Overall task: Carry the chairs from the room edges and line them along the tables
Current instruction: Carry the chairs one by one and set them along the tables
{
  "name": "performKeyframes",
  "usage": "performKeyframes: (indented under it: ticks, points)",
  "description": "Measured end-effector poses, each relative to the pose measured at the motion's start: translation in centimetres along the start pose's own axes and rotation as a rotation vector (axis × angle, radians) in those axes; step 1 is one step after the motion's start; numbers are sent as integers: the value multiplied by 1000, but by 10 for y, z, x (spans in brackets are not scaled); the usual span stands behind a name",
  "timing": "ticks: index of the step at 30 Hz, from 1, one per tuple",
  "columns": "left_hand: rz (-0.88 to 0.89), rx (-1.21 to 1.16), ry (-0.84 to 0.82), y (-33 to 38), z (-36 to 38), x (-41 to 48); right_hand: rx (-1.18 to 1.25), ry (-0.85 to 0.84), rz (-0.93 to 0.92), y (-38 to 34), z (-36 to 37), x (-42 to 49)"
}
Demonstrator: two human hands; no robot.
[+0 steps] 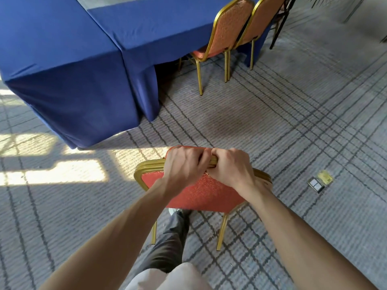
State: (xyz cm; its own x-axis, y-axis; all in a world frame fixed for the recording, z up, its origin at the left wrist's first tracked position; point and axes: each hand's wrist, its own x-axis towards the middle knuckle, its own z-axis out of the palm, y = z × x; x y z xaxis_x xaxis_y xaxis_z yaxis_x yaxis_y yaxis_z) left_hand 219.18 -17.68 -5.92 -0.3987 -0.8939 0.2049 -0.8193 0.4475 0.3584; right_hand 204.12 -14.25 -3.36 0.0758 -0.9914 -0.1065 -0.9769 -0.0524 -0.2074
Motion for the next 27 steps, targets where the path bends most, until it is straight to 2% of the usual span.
performKeyframes:
  ticks: [6, 13, 21, 27]
  points:
    - [-7, 57, 39, -17, 0, 118, 33, -21, 33, 35, -38, 111]
    - [-13, 35, -6, -43, 6, 261, 135, -101, 115, 69, -85, 238]
    - [-68, 41, -77, -58, 20, 354, 132, -102, 84, 101, -104, 323]
    - [-88, 115, -96, -66, 32, 411, 126, -88, -21, 128, -104, 382]
